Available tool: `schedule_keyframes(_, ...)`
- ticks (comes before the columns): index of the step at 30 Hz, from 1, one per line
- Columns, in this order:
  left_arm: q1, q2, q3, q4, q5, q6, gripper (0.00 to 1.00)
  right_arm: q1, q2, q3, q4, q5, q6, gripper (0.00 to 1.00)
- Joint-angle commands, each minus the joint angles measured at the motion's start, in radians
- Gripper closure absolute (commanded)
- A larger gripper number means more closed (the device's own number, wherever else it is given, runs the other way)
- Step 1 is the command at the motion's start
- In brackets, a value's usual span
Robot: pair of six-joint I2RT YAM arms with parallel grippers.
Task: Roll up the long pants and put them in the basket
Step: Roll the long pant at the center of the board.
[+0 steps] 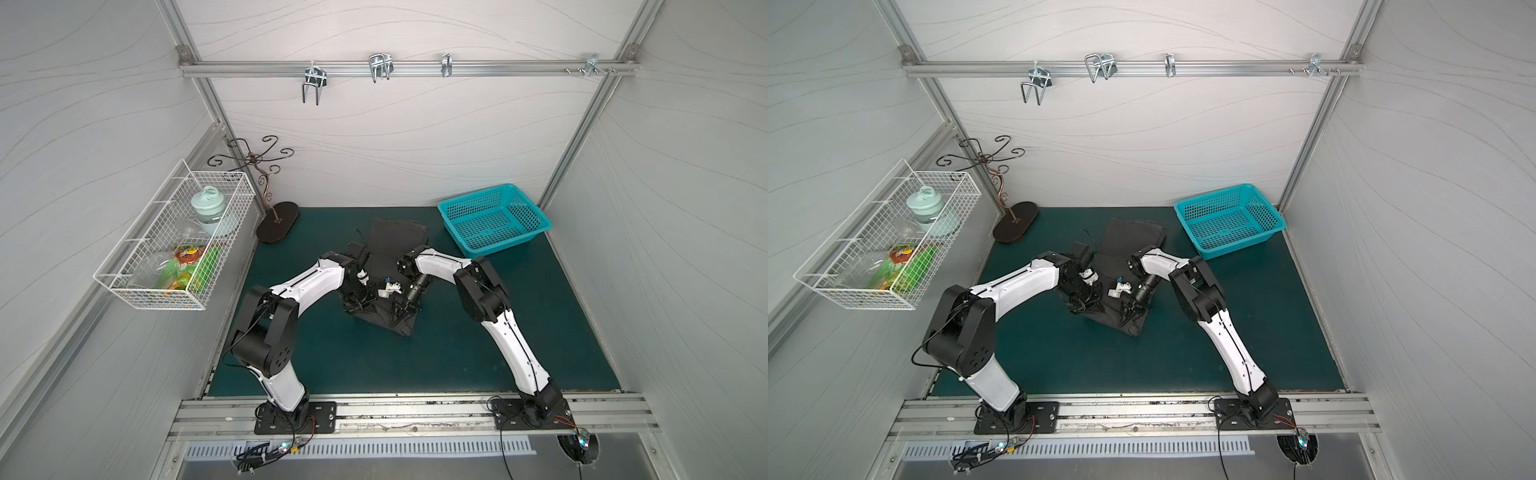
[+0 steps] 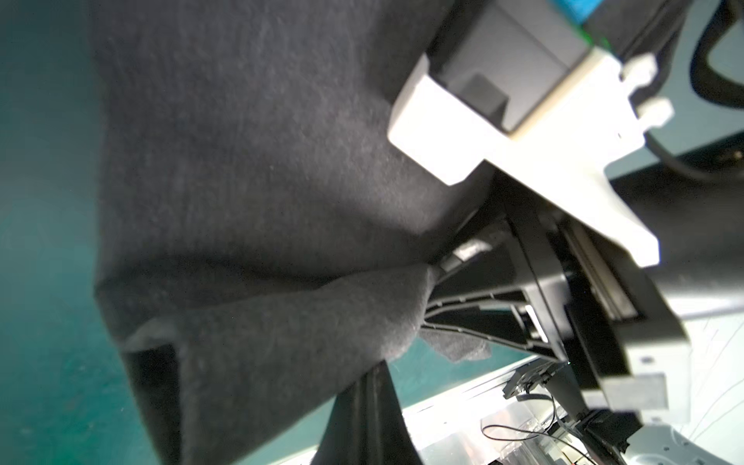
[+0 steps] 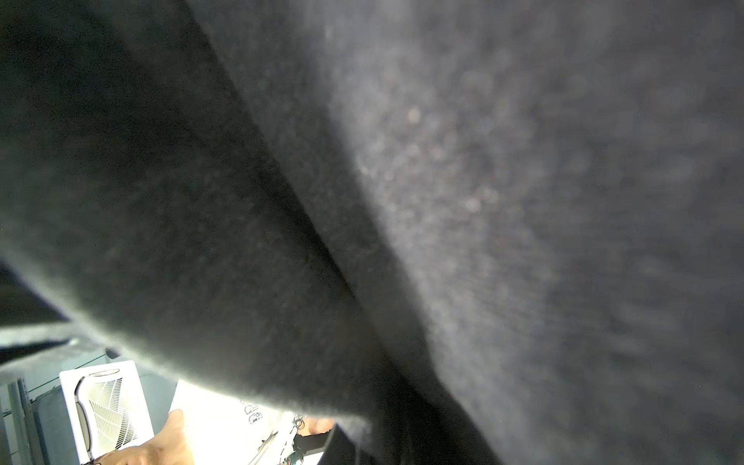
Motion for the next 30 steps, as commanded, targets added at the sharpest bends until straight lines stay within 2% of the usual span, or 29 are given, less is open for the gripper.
schedule_keyframes(1,-0.003,0.026,0.045,0.025,-0.006,-0.001,1.00,-0.023,0.039,-0.015,0.042,0.136,0.029,1.00)
schedule_keyframes(6,-0.004,0.067,0.058,0.020,-0.042,0.004,1.00,-0.026,0.014,-0.027,0.047,0.134,0.022,0.94)
schedule_keyframes(12,-0.003,0.122,0.063,0.026,-0.064,0.001,1.00,-0.029,-0.056,-0.076,0.073,0.176,0.016,0.74)
schedule_keyframes(14,-0.005,0.135,0.063,0.028,-0.076,-0.001,1.00,-0.032,-0.084,-0.089,0.084,0.198,0.019,0.72)
schedule_keyframes(20,-0.002,0.163,0.060,0.028,-0.101,-0.002,1.00,-0.040,-0.199,-0.093,0.096,0.341,0.035,0.66)
schedule_keyframes(25,-0.002,0.185,0.065,0.042,-0.103,-0.005,1.00,-0.037,-0.355,-0.148,0.146,0.441,0.043,0.60)
schedule_keyframes(28,-0.002,0.197,0.071,0.048,-0.101,-0.007,1.00,-0.034,-0.442,-0.196,0.184,0.487,0.052,0.61)
schedule_keyframes(29,-0.002,0.200,0.074,0.050,-0.099,-0.007,1.00,-0.031,-0.468,-0.211,0.194,0.487,0.057,0.70)
schedule_keyframes(30,-0.003,0.203,0.076,0.050,-0.100,-0.006,1.00,-0.028,-0.486,-0.221,0.198,0.483,0.062,0.86)
